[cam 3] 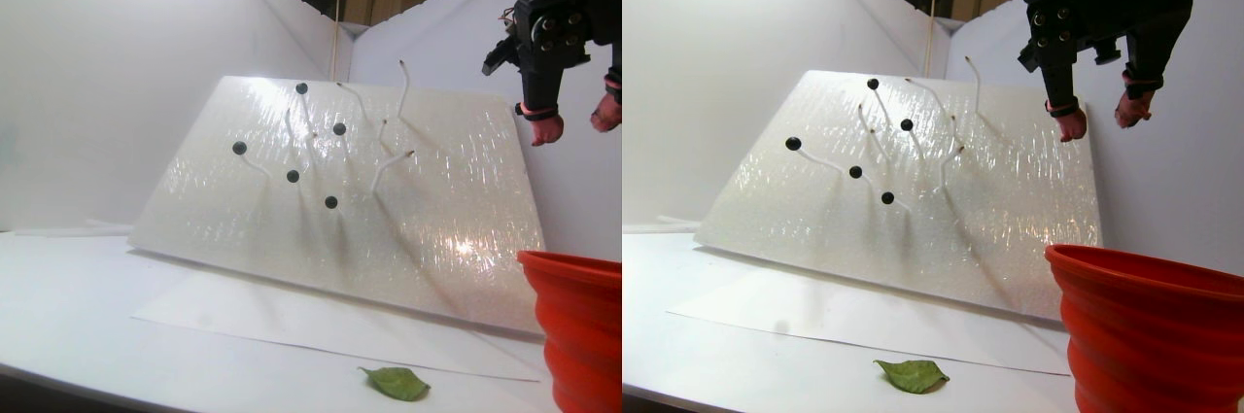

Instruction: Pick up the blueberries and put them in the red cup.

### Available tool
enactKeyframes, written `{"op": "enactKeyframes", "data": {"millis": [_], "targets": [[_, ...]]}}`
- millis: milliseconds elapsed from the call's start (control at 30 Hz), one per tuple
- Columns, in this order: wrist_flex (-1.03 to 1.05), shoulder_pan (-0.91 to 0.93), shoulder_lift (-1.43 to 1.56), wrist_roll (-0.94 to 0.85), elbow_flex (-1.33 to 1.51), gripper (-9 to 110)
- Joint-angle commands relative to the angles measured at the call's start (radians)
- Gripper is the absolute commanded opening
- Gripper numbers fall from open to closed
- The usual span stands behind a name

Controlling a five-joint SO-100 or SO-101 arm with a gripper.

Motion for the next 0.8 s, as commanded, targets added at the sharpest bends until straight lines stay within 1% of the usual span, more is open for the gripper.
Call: {"op": "enactKeyframes", "data": {"millis": [0,233,767], "targets": [[0.003,-0.008,0.138,0.002,-0.011,16],[0.055,-0.058,0.206,0.028,0.002,16],[0.094,-0.166,0.275,0.063,0.009,15]]}}
